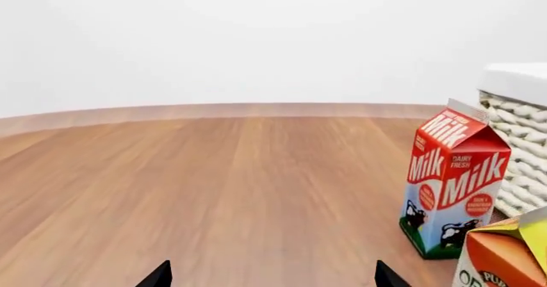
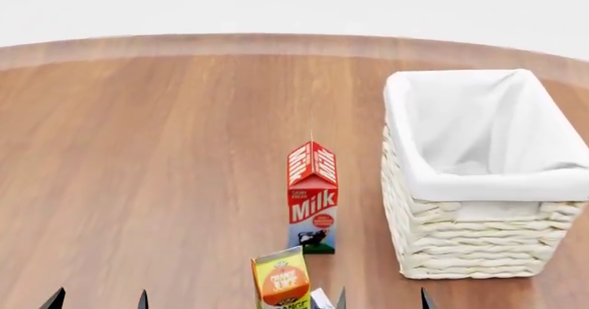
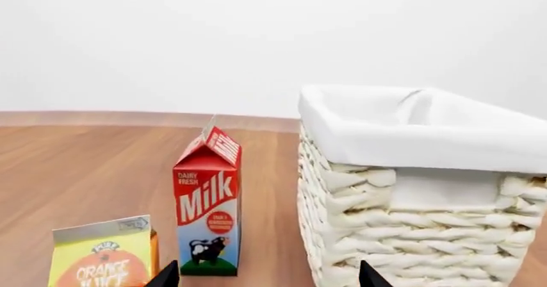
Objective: Pick up the orange juice, and put it in the basket.
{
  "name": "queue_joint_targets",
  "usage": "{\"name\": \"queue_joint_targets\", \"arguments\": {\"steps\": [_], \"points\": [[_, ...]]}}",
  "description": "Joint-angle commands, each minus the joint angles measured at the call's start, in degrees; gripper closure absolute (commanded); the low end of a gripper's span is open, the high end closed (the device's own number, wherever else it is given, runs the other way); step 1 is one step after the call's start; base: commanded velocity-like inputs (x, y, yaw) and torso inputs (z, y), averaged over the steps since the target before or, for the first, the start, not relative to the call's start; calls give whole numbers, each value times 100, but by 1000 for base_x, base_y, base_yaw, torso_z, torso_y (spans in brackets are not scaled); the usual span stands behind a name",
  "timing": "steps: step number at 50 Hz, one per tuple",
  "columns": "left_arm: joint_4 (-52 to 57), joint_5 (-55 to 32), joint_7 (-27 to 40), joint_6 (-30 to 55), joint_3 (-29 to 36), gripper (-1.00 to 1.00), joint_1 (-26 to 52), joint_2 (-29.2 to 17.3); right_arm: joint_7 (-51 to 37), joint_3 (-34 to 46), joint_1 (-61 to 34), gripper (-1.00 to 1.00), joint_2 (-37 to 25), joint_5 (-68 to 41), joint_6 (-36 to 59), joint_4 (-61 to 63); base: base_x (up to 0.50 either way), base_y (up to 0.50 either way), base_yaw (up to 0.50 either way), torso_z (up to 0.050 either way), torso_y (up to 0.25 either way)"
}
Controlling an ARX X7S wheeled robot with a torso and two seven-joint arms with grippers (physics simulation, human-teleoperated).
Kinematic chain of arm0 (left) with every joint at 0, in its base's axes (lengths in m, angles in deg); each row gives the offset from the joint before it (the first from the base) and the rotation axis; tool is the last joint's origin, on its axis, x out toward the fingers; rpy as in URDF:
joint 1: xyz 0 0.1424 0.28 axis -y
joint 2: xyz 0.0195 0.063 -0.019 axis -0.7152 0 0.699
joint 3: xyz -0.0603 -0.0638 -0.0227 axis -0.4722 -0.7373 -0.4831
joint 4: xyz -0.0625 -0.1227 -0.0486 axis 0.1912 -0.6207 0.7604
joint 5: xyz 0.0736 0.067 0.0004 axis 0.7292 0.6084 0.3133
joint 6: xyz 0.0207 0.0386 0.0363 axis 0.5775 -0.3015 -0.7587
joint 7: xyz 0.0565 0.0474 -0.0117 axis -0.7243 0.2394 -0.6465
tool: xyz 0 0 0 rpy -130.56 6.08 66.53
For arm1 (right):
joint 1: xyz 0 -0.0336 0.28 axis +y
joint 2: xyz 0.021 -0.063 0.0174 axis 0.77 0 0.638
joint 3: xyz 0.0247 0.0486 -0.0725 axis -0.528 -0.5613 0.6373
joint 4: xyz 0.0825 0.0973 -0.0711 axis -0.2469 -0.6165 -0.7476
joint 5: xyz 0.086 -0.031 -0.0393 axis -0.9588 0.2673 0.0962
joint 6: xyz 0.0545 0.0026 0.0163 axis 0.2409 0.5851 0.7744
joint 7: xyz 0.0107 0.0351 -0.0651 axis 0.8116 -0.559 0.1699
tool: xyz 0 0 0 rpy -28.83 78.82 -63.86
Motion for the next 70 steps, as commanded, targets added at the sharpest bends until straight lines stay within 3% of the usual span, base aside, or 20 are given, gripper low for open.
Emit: {"name": "queue_joint_targets", "arguments": {"steps": [1, 17, 34, 58, 70], "points": [[-3, -48, 56, -10, 58, -100, 7, -48, -47, 57, -14, -100, -43, -44, -1, 4, 375, 0, 0, 0, 0], [-7, -105, 123, -24, 127, -100, 17, -105, -100, 154, 0, -100, -83, -69, -102, -61, 374, 0, 0, 0, 0], [-12, -160, 187, -38, 195, -100, 27, -159, -56, 719, 1065, -100, -317, 145, 29, 1610, 0, 0, 0, 0, 1], [-18, -229, 268, -57, 281, -100, 41, -229, -82, 1198, 1689, -100, -577, 536, -116, 2332, 0, 0, 0, 0, 0], [-21, -261, 305, -67, 321, -100, 48, -261, -113, 1300, 1884, -100, -645, 537, -527, 2062, 0, 0, 0, 0, 0]]}}
